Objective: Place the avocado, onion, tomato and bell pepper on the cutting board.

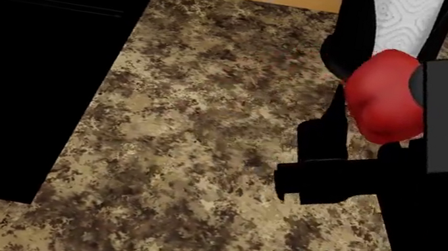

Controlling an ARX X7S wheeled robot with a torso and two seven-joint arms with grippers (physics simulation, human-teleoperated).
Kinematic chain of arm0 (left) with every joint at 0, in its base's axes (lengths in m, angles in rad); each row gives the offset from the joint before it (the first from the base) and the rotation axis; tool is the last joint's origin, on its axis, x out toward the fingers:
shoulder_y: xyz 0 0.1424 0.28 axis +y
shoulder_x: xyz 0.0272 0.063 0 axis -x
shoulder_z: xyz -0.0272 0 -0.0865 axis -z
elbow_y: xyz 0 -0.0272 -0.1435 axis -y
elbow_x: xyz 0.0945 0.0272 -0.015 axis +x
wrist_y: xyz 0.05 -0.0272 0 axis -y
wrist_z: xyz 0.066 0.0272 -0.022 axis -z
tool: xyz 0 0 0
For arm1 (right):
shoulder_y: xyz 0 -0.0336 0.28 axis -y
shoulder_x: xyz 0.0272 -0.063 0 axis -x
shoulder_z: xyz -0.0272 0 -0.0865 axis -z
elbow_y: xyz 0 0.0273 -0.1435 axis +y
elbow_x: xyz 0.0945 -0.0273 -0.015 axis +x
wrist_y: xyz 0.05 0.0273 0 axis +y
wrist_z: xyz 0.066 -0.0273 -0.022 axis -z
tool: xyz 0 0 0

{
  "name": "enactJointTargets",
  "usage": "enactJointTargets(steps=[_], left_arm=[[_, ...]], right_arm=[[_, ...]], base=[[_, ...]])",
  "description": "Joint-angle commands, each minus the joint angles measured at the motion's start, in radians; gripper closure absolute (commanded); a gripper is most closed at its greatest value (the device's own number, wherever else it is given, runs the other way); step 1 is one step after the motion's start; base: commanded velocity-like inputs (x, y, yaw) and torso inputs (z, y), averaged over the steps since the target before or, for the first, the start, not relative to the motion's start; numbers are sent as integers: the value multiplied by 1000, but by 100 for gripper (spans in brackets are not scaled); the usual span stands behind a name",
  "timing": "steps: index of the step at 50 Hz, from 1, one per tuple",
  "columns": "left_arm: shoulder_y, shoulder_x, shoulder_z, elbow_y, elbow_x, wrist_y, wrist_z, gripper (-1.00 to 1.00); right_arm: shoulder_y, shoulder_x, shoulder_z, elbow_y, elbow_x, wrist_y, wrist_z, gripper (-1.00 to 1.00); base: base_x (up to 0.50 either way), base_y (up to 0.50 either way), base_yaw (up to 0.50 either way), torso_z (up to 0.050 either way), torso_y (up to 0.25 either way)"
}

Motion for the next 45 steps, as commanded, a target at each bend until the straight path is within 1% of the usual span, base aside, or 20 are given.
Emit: enactJointTargets(steps=[1,16,45], left_arm=[[-5,17,-18,-5,4,14,24,100],[-6,15,-13,-5,11,20,32,100],[-13,14,-1,0,10,33,31,100]], right_arm=[[17,-17,23,3,-28,9,-37,100],[19,1,28,-6,6,6,2,100],[6,19,24,-10,0,-11,2,100]], base=[[0,-500,0,0,0],[0,-500,0,0,0],[-1,-500,0,0,0]])
